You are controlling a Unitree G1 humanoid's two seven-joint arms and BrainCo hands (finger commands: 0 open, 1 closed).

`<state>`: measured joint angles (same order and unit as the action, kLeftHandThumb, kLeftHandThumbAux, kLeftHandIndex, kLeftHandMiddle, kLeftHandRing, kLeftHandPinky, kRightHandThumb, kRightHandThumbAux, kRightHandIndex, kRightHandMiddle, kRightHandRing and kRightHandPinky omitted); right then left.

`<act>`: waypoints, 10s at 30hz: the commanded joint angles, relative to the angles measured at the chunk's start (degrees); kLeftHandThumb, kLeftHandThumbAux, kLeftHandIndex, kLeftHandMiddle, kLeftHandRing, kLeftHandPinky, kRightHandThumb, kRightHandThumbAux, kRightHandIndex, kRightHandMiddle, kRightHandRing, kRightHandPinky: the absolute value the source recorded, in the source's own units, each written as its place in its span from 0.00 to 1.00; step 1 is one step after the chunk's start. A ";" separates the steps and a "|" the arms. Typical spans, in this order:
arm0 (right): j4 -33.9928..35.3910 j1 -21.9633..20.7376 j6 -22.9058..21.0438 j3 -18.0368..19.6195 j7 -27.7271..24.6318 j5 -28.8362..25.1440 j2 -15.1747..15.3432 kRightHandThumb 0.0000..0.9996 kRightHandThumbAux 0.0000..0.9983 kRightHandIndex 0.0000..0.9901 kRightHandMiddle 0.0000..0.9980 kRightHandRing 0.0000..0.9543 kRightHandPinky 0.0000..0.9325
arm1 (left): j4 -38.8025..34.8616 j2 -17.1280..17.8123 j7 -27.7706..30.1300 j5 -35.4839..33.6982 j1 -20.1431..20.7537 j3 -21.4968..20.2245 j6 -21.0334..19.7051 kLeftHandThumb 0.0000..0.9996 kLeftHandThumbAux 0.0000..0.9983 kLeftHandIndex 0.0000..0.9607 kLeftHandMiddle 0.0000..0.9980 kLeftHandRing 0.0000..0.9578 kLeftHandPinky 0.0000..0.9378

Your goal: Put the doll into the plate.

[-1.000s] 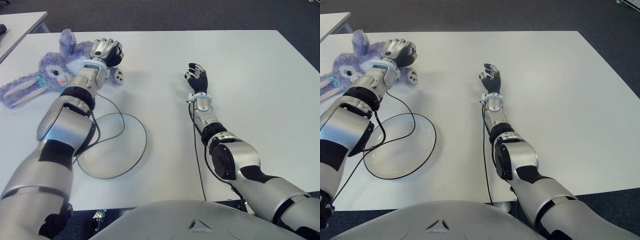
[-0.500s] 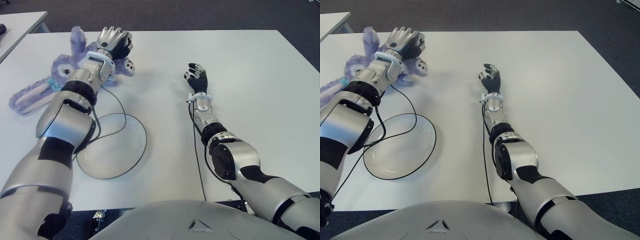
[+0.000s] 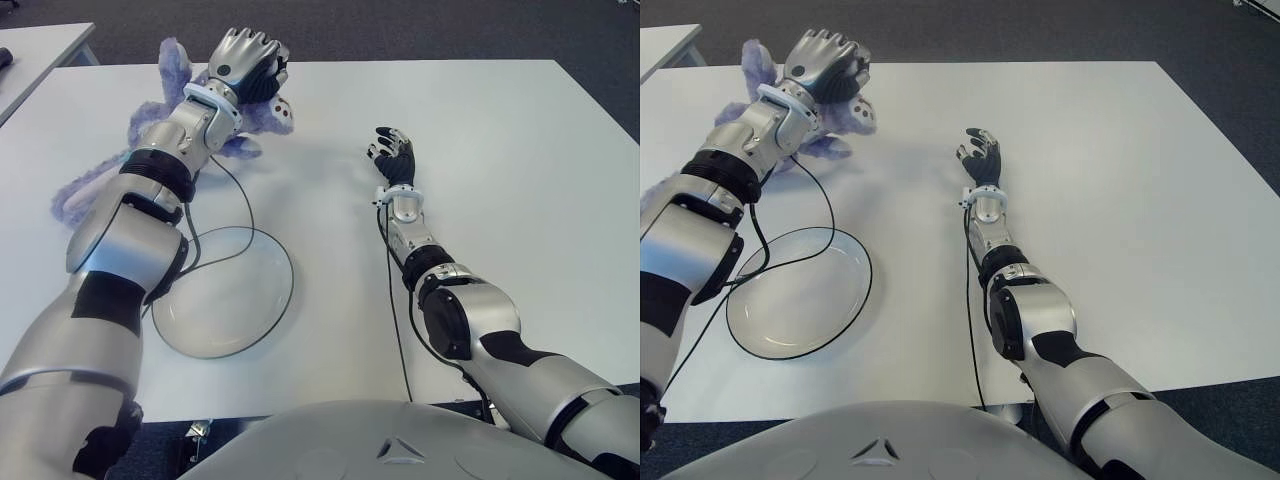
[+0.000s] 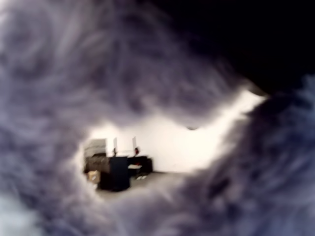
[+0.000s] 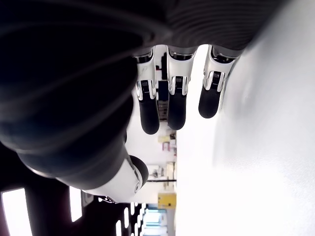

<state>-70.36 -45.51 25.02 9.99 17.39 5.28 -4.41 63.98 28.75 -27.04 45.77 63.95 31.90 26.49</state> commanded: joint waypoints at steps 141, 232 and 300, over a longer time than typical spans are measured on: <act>-8.09 10.73 -8.29 -1.05 -0.15 0.52 -7.35 0.70 0.74 0.40 0.23 0.22 0.24 | -94.95 27.76 54.05 -3.75 -43.18 -31.07 0.11 0.72 0.70 0.45 0.73 0.80 0.79; -7.93 10.81 -7.99 -1.66 0.80 0.84 -7.33 0.71 0.74 0.40 0.25 0.21 0.21 | -100.31 -9.94 39.41 -5.46 -84.98 -22.78 -7.18 0.74 0.70 0.46 0.82 0.86 0.90; -8.08 10.98 -7.85 -3.43 1.62 2.30 -6.98 0.70 0.74 0.41 0.24 0.22 0.22 | -72.64 -16.37 18.92 -12.99 -91.96 -11.13 0.34 0.45 0.51 0.00 0.07 0.10 0.13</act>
<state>-72.41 -45.30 24.08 6.46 18.61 7.63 -4.38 -17.78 9.47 -14.30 35.67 -24.78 19.20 31.24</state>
